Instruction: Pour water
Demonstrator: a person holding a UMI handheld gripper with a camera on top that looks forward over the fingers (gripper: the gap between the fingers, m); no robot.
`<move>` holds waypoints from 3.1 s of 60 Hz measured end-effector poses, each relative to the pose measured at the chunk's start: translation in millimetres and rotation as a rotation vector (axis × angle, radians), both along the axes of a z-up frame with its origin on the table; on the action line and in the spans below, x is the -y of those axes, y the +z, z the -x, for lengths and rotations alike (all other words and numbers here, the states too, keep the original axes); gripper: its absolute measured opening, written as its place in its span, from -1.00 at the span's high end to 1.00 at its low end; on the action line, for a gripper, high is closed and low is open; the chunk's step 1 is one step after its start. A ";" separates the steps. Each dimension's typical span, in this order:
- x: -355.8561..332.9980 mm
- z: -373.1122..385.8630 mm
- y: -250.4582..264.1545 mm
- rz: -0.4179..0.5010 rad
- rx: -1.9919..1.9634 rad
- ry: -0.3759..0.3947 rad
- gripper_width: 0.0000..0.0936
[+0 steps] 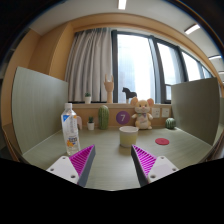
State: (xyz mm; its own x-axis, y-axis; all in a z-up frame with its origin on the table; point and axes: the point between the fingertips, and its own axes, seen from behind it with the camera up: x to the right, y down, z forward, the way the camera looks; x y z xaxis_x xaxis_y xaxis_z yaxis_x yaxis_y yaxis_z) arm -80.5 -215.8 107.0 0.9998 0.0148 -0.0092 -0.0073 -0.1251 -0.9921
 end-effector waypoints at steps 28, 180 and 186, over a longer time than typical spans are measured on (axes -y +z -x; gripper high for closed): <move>-81.7 161.9 -6.9 -0.007 -0.038 0.216 -0.57; -281.3 31.3 145.3 -0.166 -1.359 0.112 0.23; -277.5 29.1 169.8 -0.187 -0.943 0.156 0.23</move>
State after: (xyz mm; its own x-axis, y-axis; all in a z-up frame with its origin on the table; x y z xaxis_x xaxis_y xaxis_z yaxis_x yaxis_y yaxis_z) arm -109.6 61.8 276.8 0.5698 0.2294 -0.7891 -0.8057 -0.0332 -0.5914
